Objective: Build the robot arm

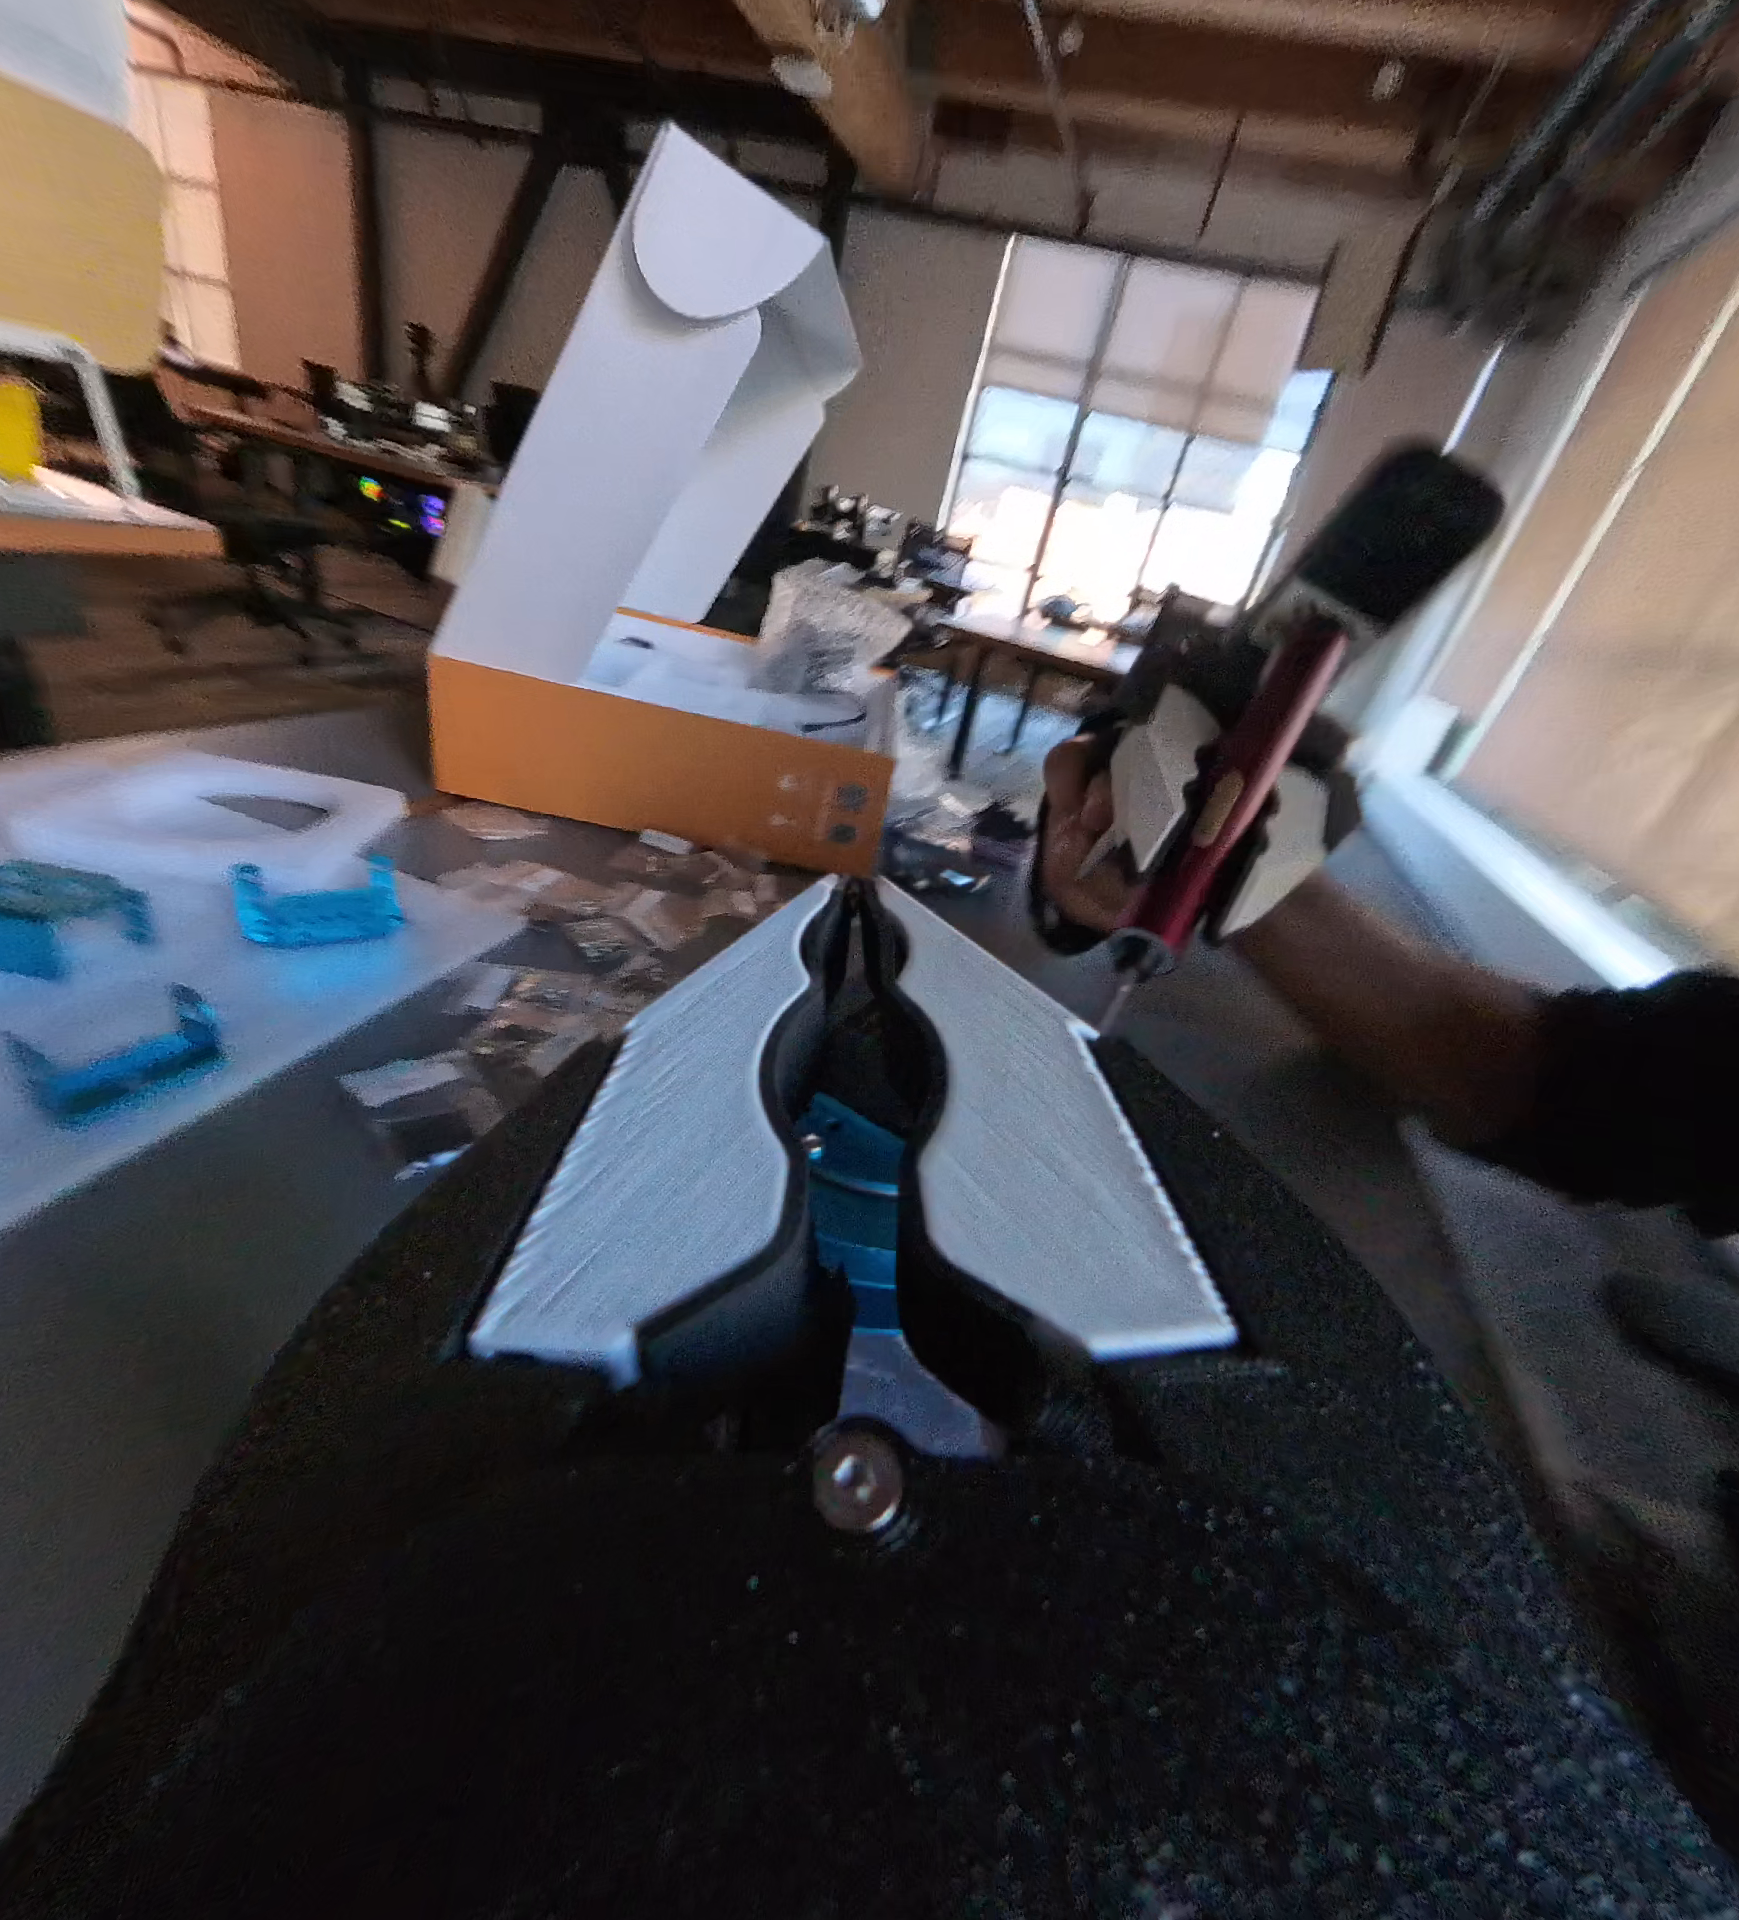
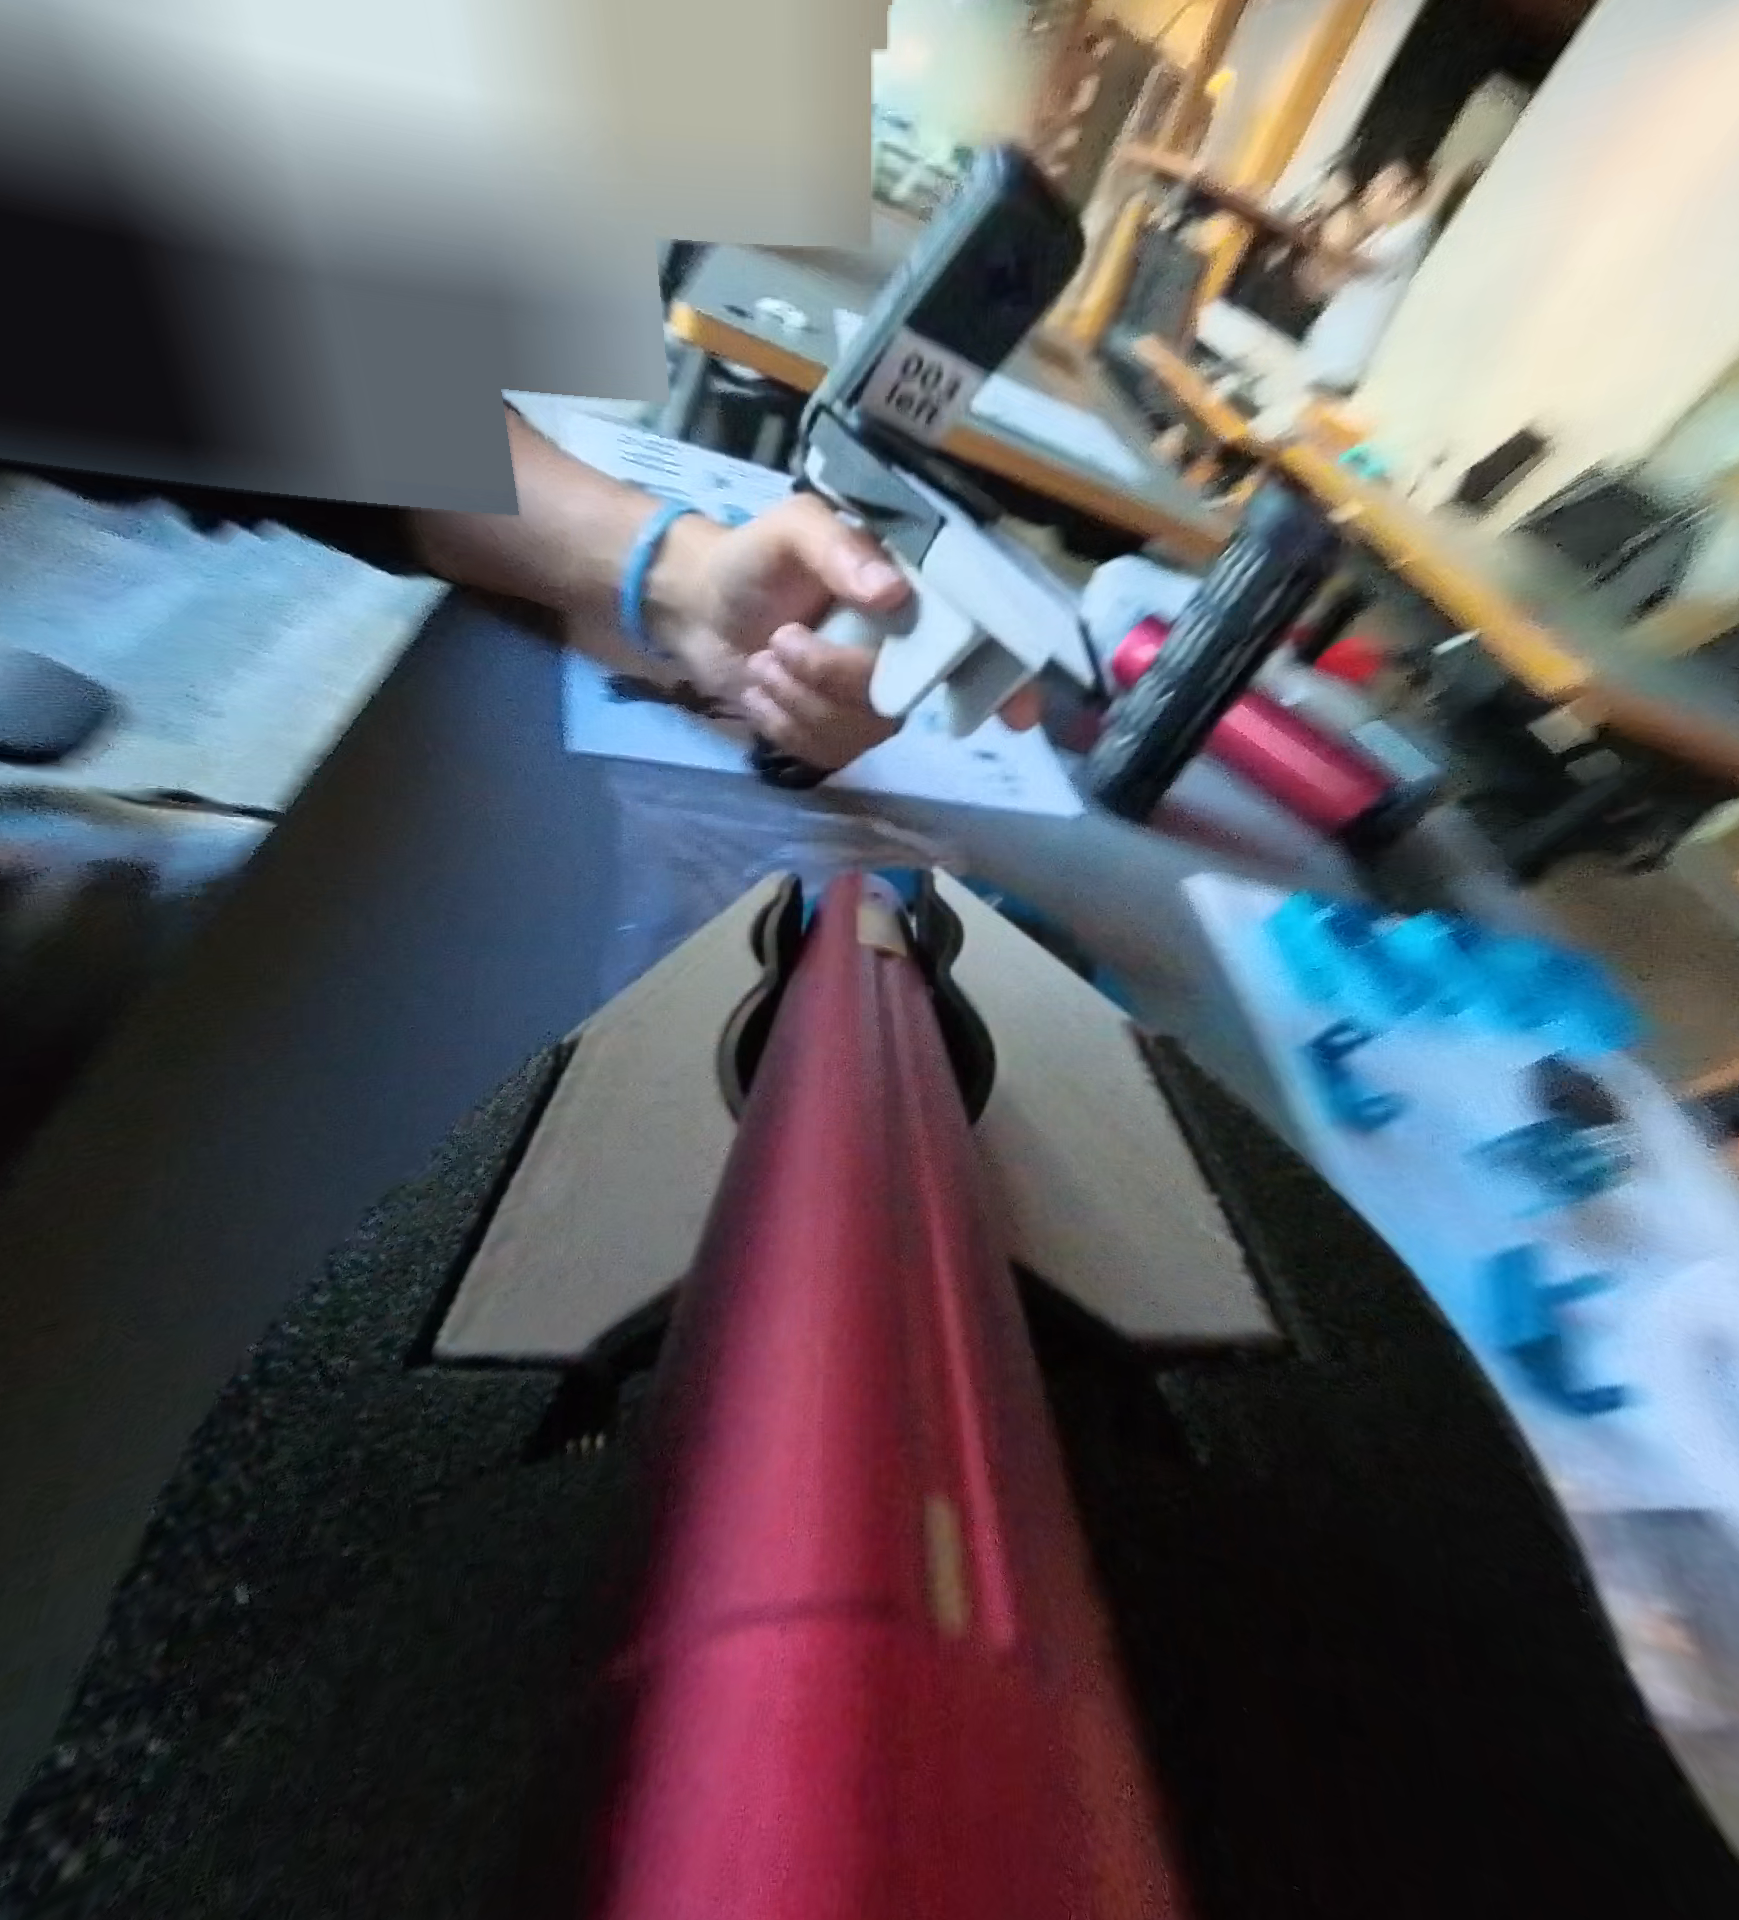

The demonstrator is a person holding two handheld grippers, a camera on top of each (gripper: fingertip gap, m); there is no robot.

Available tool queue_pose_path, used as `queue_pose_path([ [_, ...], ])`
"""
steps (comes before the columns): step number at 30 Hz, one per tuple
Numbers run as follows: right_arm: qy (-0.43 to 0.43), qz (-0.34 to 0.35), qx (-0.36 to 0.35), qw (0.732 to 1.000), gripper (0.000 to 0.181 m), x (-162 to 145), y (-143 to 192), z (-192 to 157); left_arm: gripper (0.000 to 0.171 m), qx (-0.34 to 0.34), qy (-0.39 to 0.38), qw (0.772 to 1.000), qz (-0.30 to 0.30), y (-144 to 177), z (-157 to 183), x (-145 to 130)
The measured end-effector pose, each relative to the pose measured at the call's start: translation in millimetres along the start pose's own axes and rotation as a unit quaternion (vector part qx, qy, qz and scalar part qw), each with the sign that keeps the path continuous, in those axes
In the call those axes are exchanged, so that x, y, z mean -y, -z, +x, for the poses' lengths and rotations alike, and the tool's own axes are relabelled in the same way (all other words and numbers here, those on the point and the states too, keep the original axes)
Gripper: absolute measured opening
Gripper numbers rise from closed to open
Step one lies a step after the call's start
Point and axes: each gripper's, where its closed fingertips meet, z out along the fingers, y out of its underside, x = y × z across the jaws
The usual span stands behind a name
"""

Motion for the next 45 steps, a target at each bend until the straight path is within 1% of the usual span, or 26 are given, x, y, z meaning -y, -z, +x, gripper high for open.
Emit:
queue_pose_path([
  [1,-0.051,-0.005,0.041,0.998,0.021,-5.3,5.5,-4.3,0.001,0.008,-0.03,0.999,-0.008,-1.0,2.2,-1.4],
  [2,-0.092,-0.017,0.073,0.993,0.021,-9.0,9.4,-8.4,0.001,0.0,-0.05,0.999,-0.016,-1.8,8.5,-2.8],
  [4,-0.113,-0.038,0.104,0.987,0.021,-16.0,14.4,-13.9,0.001,-0.033,-0.075,0.996,-0.025,-1.6,24.5,-4.7],
  [6,-0.113,-0.048,0.08,0.989,0.021,-21.4,16.9,-4.7,0.004,-0.075,-0.08,0.993,-0.035,0.9,39.2,-8.3],
  [7,-0.119,-0.046,0.079,0.989,0.021,-21.9,18.7,-2.4,0.012,-0.089,-0.075,0.992,-0.049,1.3,42.8,-13.0],
  [8,-0.133,-0.03,0.085,0.987,0.021,-18.8,20.2,-1.3,0.023,-0.096,-0.071,0.991,-0.062,1.1,44.3,-17.7],
  [9,-0.155,0.0,0.095,0.983,0.021,-11.5,22.6,0.2,0.025,-0.099,-0.073,0.99,-0.07,0.5,44.6,-21.7],
  [10,-0.177,0.024,0.108,0.978,0.021,-5.8,25.5,1.5,0.026,-0.094,-0.084,0.989,-0.074,-0.4,43.2,-25.0],
  [11,-0.185,0.033,0.107,0.976,0.021,-5.1,27.2,5.1,0.025,-0.089,-0.099,0.988,-0.08,-1.0,42.0,-29.0],
  [13,-0.18,0.016,0.071,0.981,0.022,-16.6,26.5,17.1,0.026,-0.084,-0.127,0.983,-0.102,-1.6,40.8,-38.2],
  [14,-0.184,-0.001,0.066,0.981,0.022,-23.9,25.6,19.0,0.026,-0.078,-0.137,0.981,-0.109,-1.4,38.9,-40.3],
  [16,-0.188,-0.011,0.069,0.98,0.022,-29.5,23.1,17.7,0.025,-0.062,-0.15,0.98,-0.114,-0.6,31.9,-40.8],
  [18,-0.184,-0.025,0.088,0.979,0.021,-30.0,20.8,8.2,0.024,-0.055,-0.144,0.982,-0.113,0.1,26.2,-39.4],
  [20,-0.152,-0.046,0.073,0.985,0.021,-29.9,21.8,5.2,0.022,-0.043,-0.138,0.983,-0.115,-0.4,19.6,-40.5],
  [22,-0.141,-0.057,0.057,0.987,0.022,-27.4,29.4,0.6,0.021,-0.034,-0.143,0.982,-0.122,-0.7,15.1,-43.6],
  [25,-0.152,-0.106,0.009,0.983,0.021,-43.8,59.0,-15.9,0.02,-0.018,-0.145,0.982,-0.118,-1.4,9.9,-42.4],
  [27,-0.151,-0.145,-0.038,0.977,0.021,-57.5,80.0,-27.2,0.02,-0.008,-0.143,0.983,-0.115,-2.1,7.0,-40.6],
  [29,-0.152,-0.185,-0.065,0.969,0.021,-71.7,97.2,-45.9,0.02,-0.005,-0.145,0.983,-0.109,-2.3,6.5,-38.2],
  [31,-0.147,-0.21,-0.095,0.962,0.021,-84.0,111.6,-64.3,0.02,-0.001,-0.141,0.985,-0.102,-2.4,5.9,-35.6],
  [34,-0.146,-0.215,-0.109,0.96,0.021,-97.3,110.2,-91.4,0.019,-0.001,-0.14,0.985,-0.095,-2.7,7.9,-32.3],
  [37,-0.138,-0.218,-0.146,0.955,0.021,-102.0,102.1,-94.7,0.019,0.006,-0.147,0.986,-0.085,-3.0,9.2,-27.5],
  [39,-0.116,-0.22,-0.177,0.952,0.021,-100.8,99.5,-93.2,0.019,0.006,-0.148,0.986,-0.079,-2.3,10.8,-24.6],
  [41,-0.12,-0.215,-0.176,0.953,0.021,-101.2,99.6,-97.8,0.019,0.006,-0.149,0.986,-0.074,-1.2,12.0,-22.3],
  [43,-0.154,-0.186,-0.151,0.959,0.021,-96.3,103.0,-102.7,0.018,0.008,-0.151,0.986,-0.072,-0.6,11.1,-21.0],
  [45,-0.175,-0.162,-0.154,0.959,0.021,-91.4,109.6,-98.2,0.019,0.008,-0.147,0.987,-0.07,-0.1,10.4,-19.7],
])
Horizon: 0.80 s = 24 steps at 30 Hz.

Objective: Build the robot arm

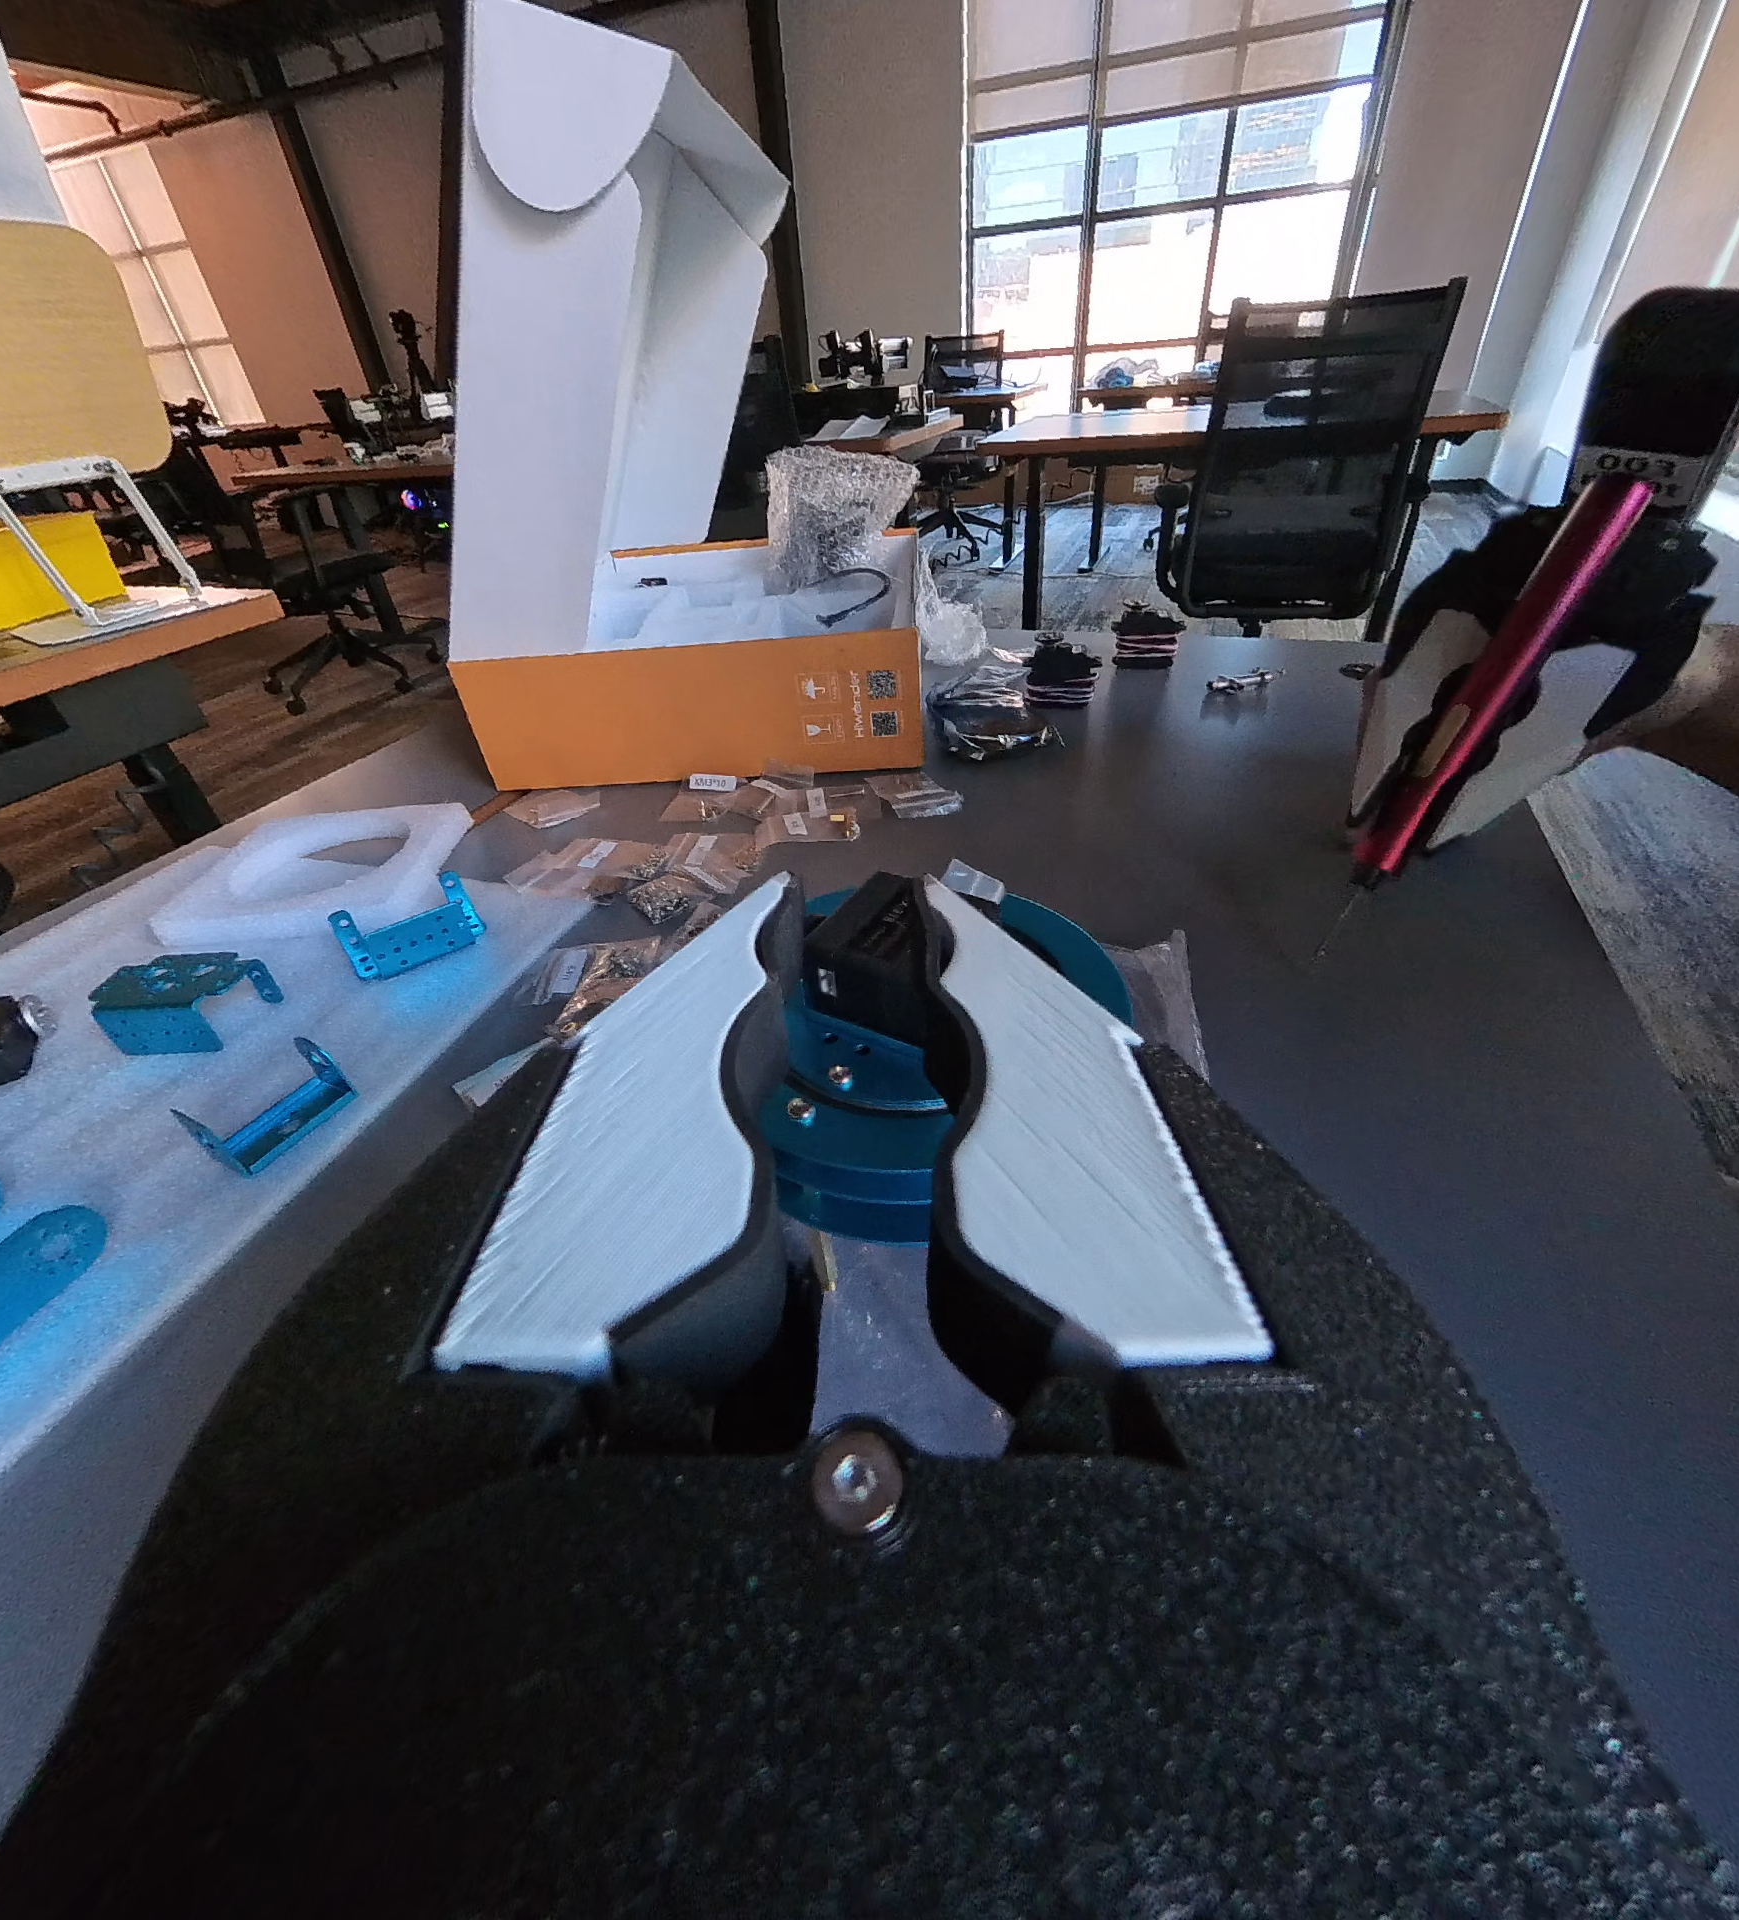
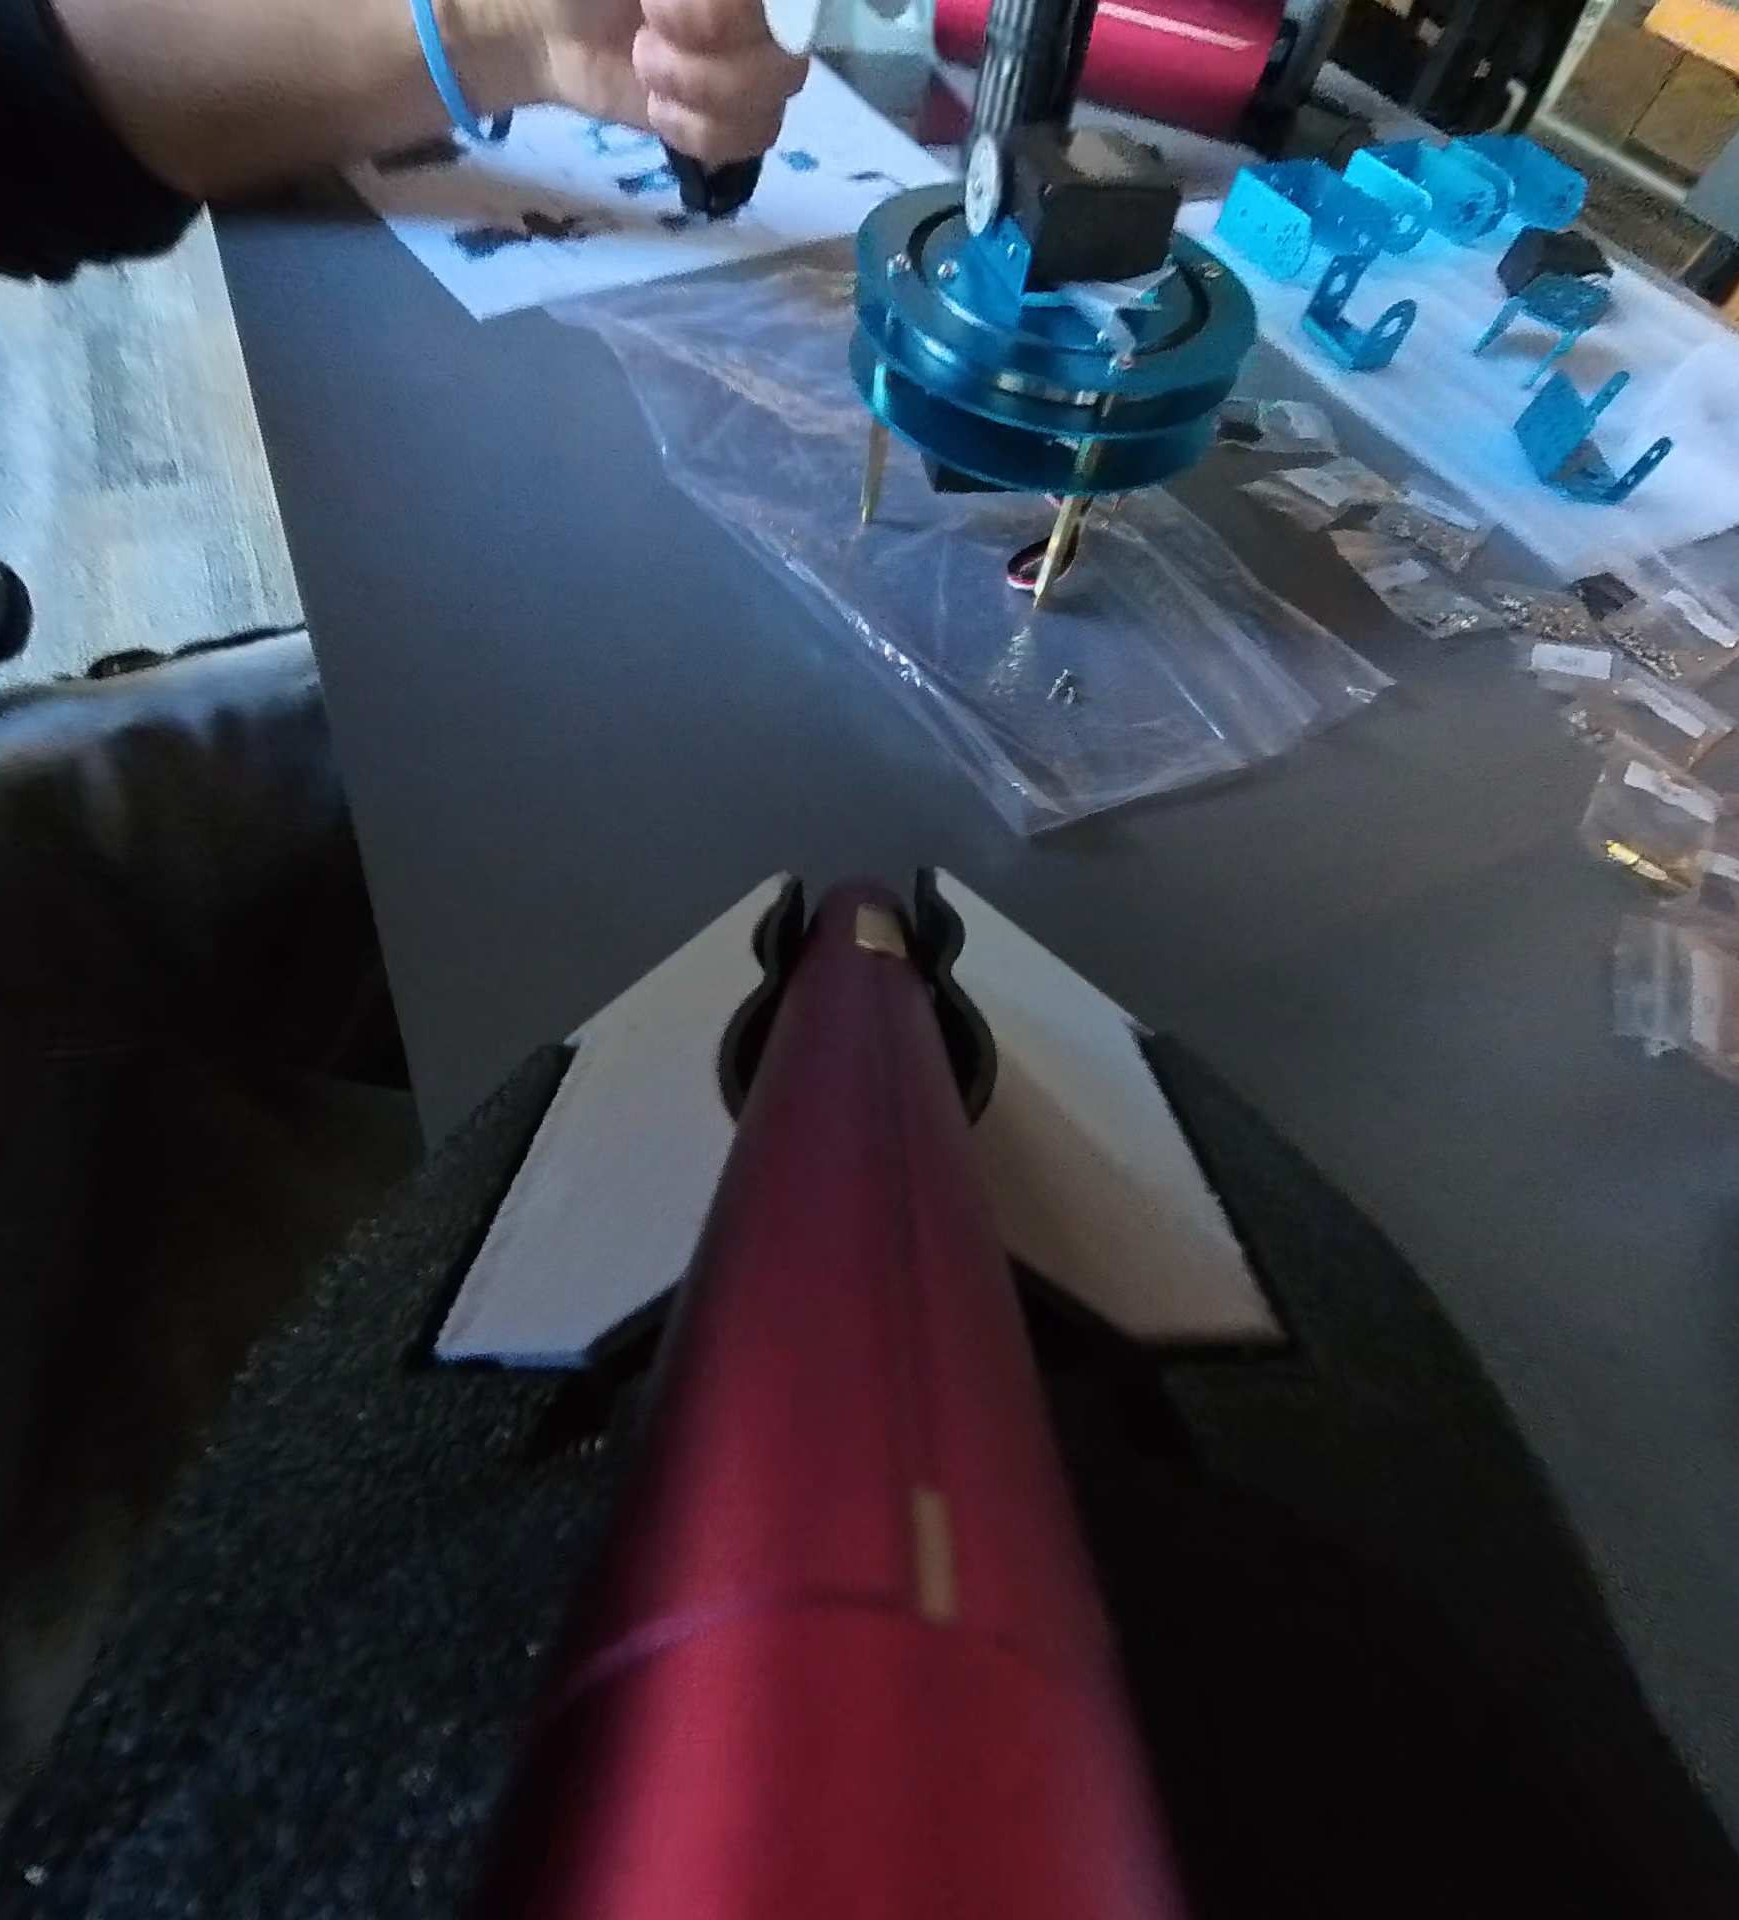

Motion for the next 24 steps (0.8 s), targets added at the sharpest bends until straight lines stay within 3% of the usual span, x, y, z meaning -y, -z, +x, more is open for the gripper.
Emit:
queue_pose_path([
  [9,-0.003,0.016,-0.006,1.0,0.02,1.4,2.4,5.7,0.019,-0.012,0.005,1.0,0.014,3.2,6.5,10.1],
  [14,-0.018,0.056,-0.001,0.998,0.021,22.6,4.8,13.7,0.019,-0.018,-0.103,0.994,-0.026,-8.2,41.6,-0.5],
  [17,-0.016,0.106,0.008,0.994,0.021,56.5,1.9,23.2,0.022,-0.01,-0.166,0.985,-0.046,-18.7,60.2,-8.2],
  [20,-0.023,0.155,0.042,0.987,0.02,104.6,-5.0,37.2,0.022,0.018,-0.227,0.973,-0.03,-23.3,68.4,1.5],
  [22,-0.032,0.186,0.093,0.978,0.021,137.9,-13.7,43.9,0.024,0.041,-0.253,0.967,-0.015,-23.3,67.3,12.9],
  [24,-0.056,0.199,0.152,0.967,0.021,164.3,-30.6,50.0,0.025,0.094,-0.313,0.945,-0.003,-21.2,56.0,23.3],
])
